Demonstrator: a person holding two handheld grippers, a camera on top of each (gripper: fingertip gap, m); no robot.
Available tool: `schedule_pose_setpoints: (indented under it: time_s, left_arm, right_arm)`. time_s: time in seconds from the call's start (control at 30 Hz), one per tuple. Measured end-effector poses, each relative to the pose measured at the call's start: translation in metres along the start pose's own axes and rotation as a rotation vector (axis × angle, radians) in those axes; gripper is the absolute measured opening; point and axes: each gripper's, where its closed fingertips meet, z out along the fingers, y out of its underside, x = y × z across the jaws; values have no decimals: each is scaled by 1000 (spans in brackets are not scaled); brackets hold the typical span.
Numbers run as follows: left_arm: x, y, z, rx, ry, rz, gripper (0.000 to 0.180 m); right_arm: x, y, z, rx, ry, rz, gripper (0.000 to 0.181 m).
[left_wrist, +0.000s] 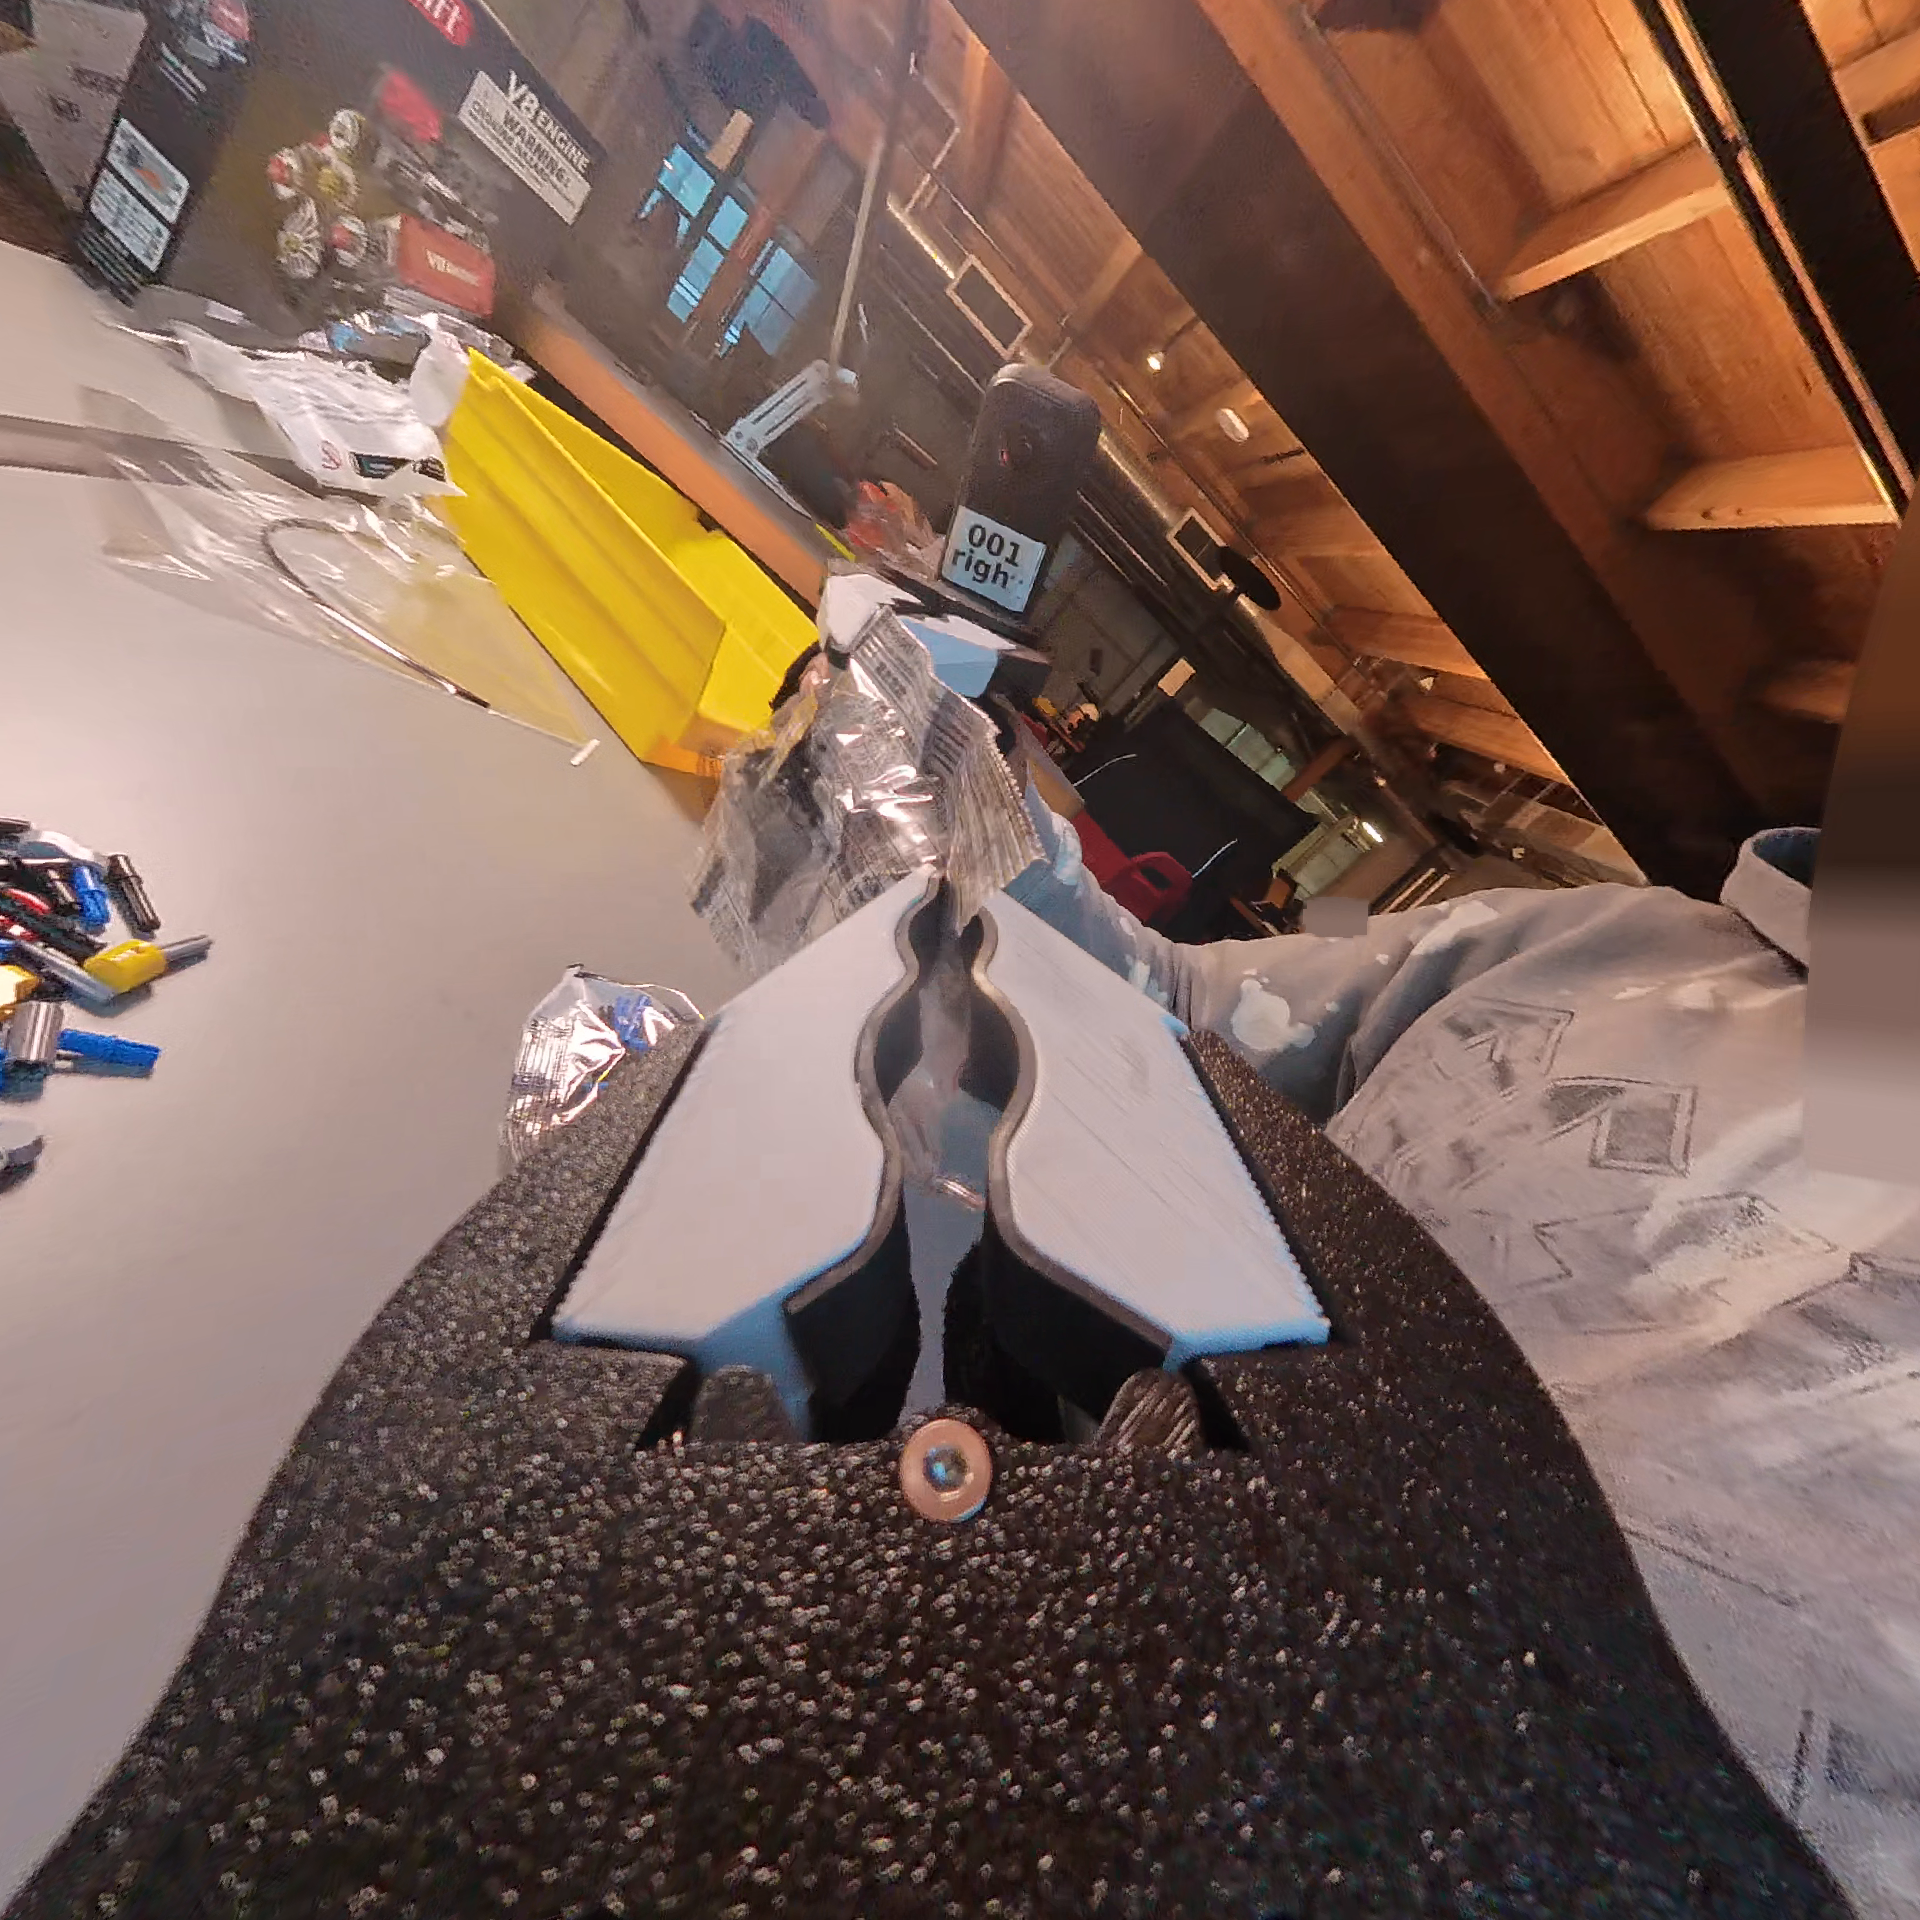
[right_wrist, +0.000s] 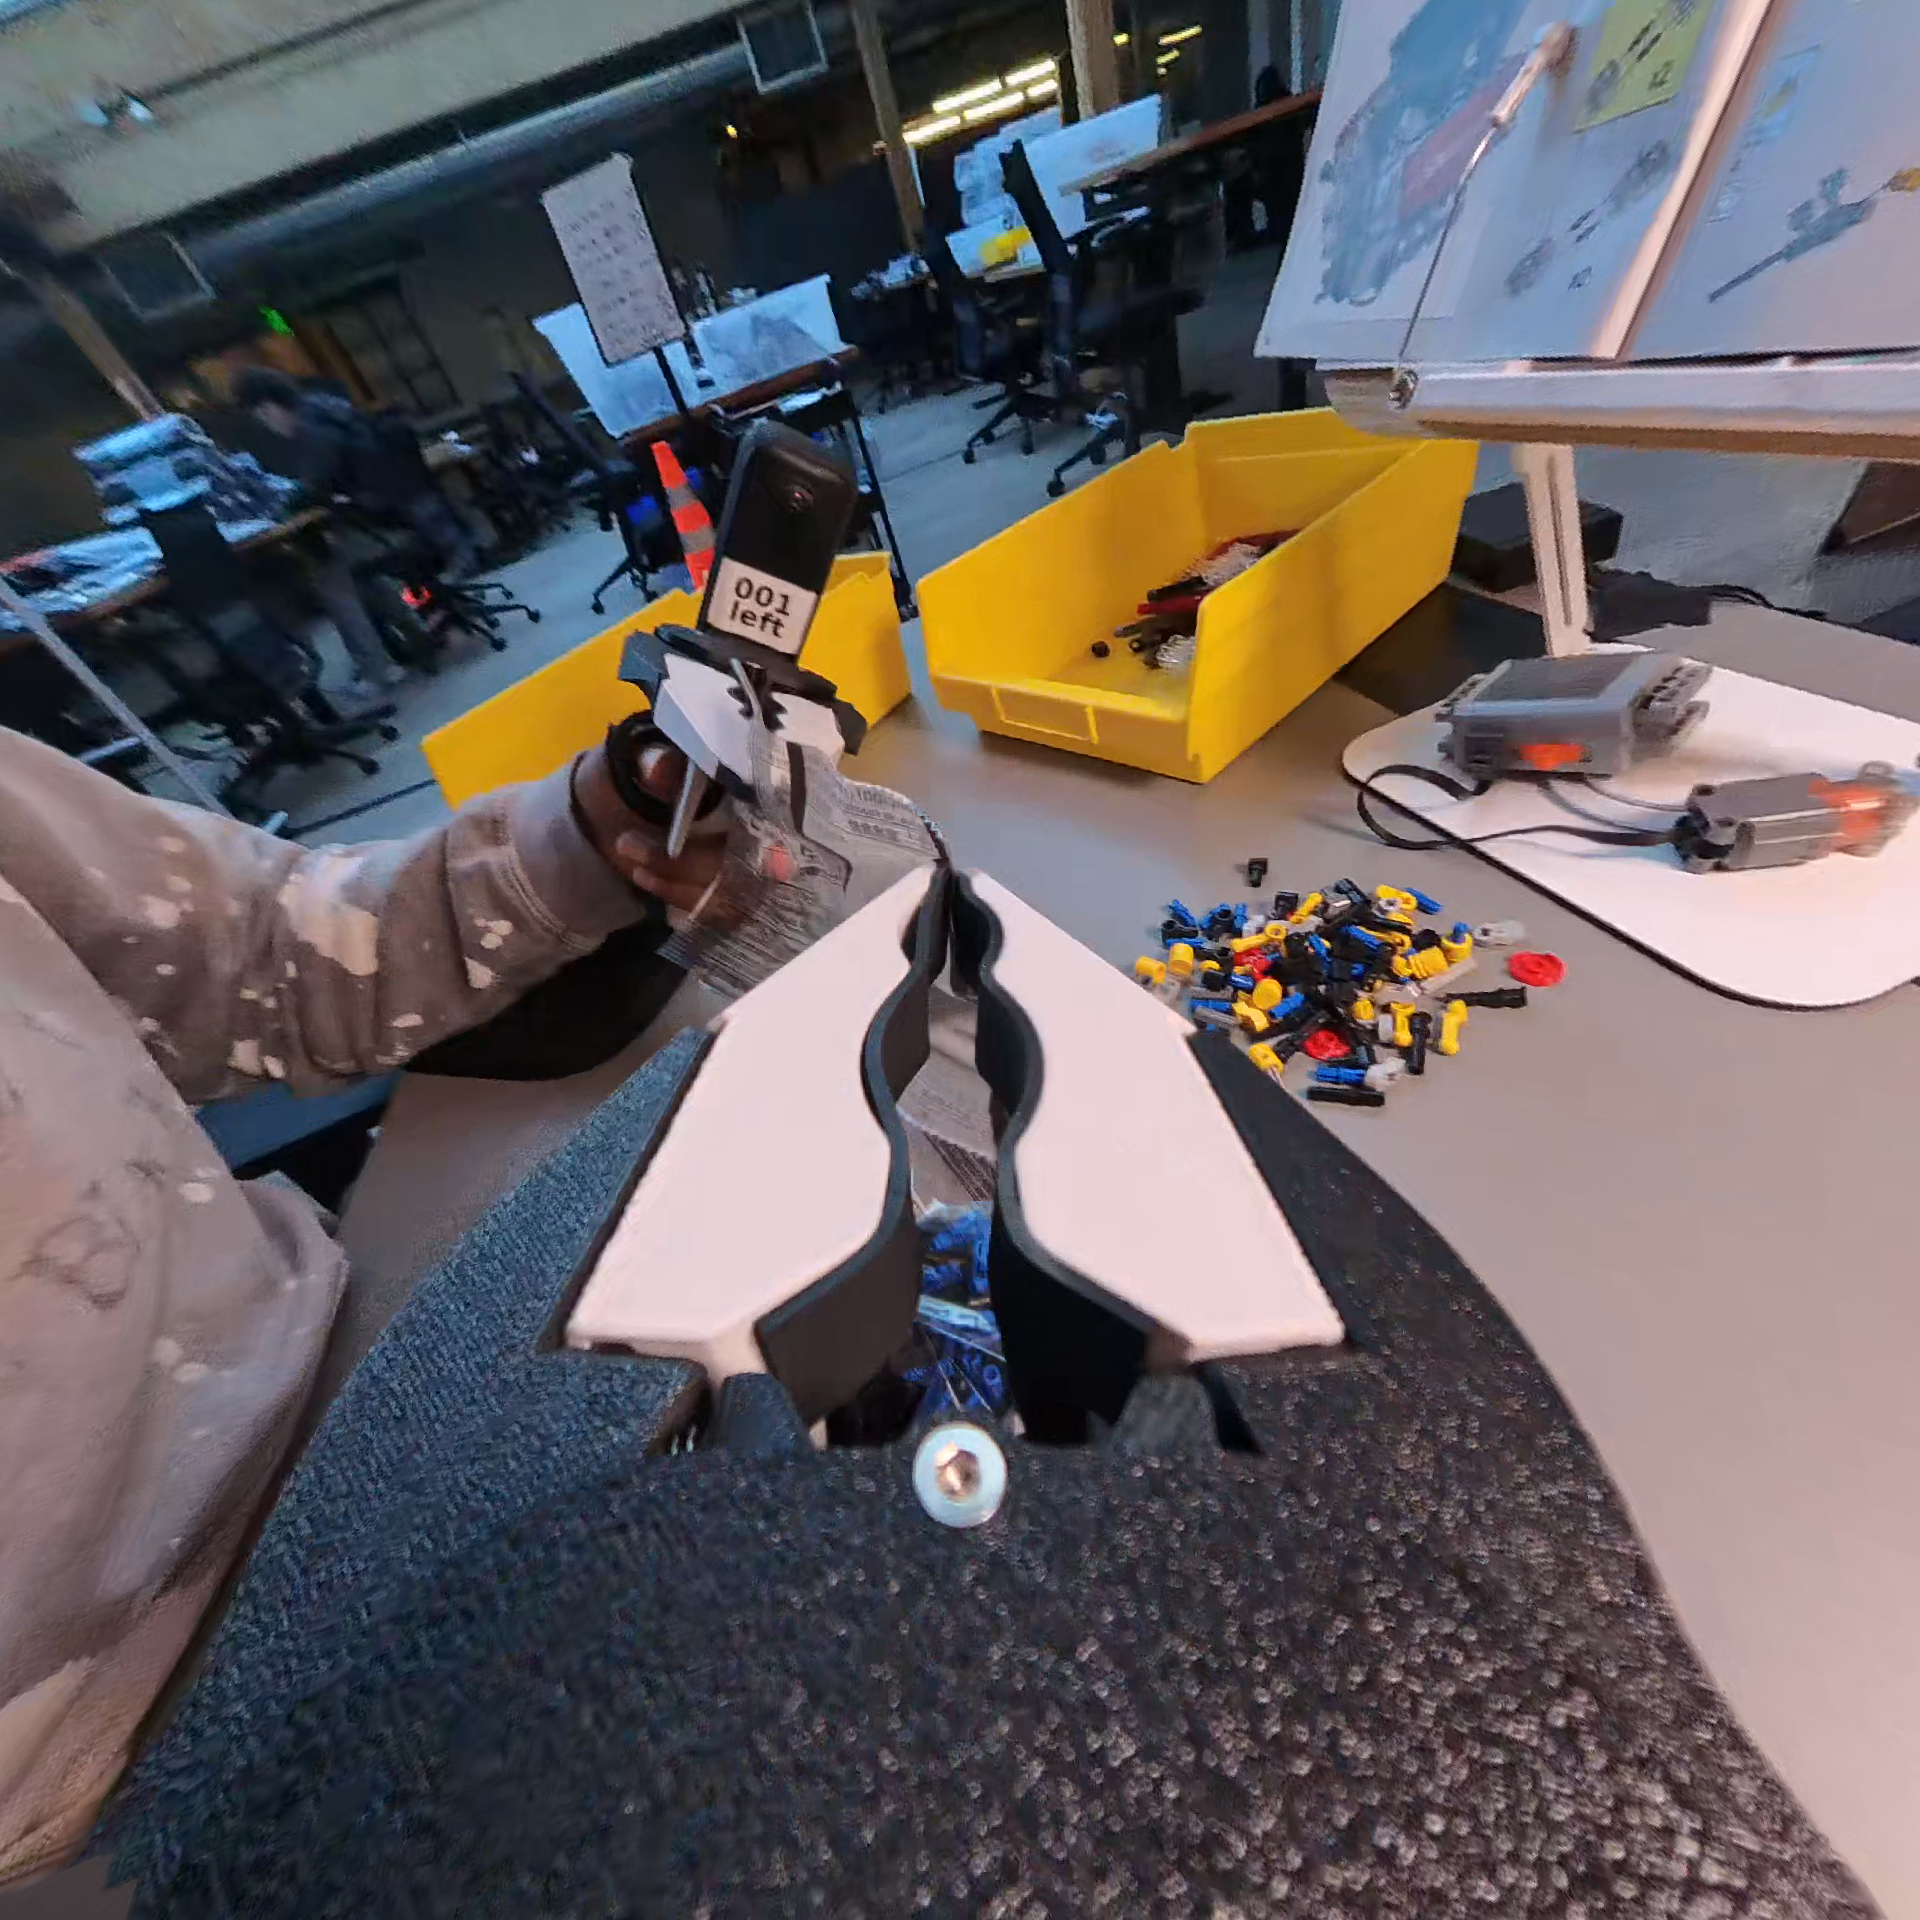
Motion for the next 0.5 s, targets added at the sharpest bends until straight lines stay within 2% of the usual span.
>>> schedule_pose_setpoints:
  time_s: [0.1, 0.4, 0.43, 0.5]
  left_arm:
    - [-12, -3, -5, 32, -29, -43, 0]
    - [-35, 15, -7, -29, -72, -104, 0]
    - [-43, 15, -10, -48, -129, -71, 7]
    - [-55, 8, -20, -66, -264, 61, 32]
  right_arm:
    - [-8, 11, -5, 12, -83, 76, 0]
    - [-22, 23, -6, -10, -167, 83, 0]
    - [-23, 25, -5, -27, -172, 97, 0]
    - [-24, 28, -6, -64, -176, 136, 0]
